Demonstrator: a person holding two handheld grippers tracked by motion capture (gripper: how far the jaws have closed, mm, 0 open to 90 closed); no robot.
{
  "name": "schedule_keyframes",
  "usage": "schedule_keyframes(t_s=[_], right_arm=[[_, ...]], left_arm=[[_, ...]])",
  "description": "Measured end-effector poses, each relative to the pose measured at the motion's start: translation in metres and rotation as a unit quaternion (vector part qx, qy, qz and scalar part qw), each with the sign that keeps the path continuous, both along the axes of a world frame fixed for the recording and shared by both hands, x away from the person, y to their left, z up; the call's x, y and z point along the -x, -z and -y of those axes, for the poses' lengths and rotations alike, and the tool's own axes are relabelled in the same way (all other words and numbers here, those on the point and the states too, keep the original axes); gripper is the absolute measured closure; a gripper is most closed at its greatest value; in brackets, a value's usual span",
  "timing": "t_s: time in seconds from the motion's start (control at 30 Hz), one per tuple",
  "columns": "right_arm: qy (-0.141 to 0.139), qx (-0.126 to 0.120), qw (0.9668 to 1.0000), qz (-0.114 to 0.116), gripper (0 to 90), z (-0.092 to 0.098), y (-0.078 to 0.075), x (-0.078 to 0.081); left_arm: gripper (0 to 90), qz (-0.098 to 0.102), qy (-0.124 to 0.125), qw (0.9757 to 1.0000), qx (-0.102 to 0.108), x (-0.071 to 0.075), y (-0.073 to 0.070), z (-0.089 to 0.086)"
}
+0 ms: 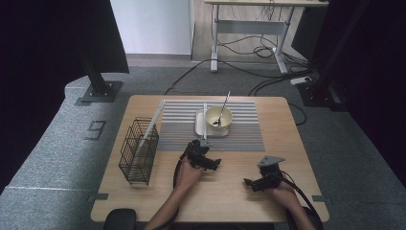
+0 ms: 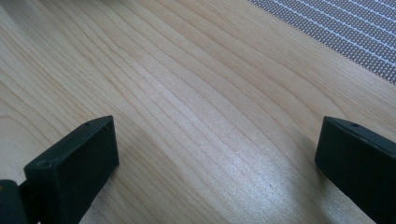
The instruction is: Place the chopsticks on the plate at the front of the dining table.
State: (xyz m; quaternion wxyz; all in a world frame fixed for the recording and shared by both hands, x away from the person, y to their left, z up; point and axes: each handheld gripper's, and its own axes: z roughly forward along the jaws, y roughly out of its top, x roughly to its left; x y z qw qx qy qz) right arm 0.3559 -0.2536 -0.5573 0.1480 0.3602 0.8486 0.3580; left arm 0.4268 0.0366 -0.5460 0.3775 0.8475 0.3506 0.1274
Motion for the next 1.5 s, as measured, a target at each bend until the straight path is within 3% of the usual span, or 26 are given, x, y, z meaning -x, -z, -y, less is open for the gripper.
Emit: schedule_keyframes(t_s=[0.43, 1.07, 1.3, 1.5], right_arm=[[0.0, 0.0, 1.0, 0.0, 0.0, 0.0, 0.0, 0.0], [0.0, 0.0, 1.0, 0.0, 0.0, 0.0, 0.0, 0.0], [0.0, 0.0, 1.0, 0.0, 0.0, 0.0, 0.0, 0.0], [0.0, -0.001, 1.0, 0.0, 0.0, 0.0, 0.0, 0.0]], left_arm=[[0.0, 0.011, 0.015, 0.9998, 0.001, 0.006, -0.015, -0.003], [0.0, 0.01, 0.023, 0.9992, 0.029, 0.032, -0.041, -0.046], [0.0, 0.008, 0.015, 0.9995, 0.028, 0.048, -0.042, -0.066], [0.0, 0.0, 0.008, 0.9996, 0.026, 0.063, -0.031, -0.08]])
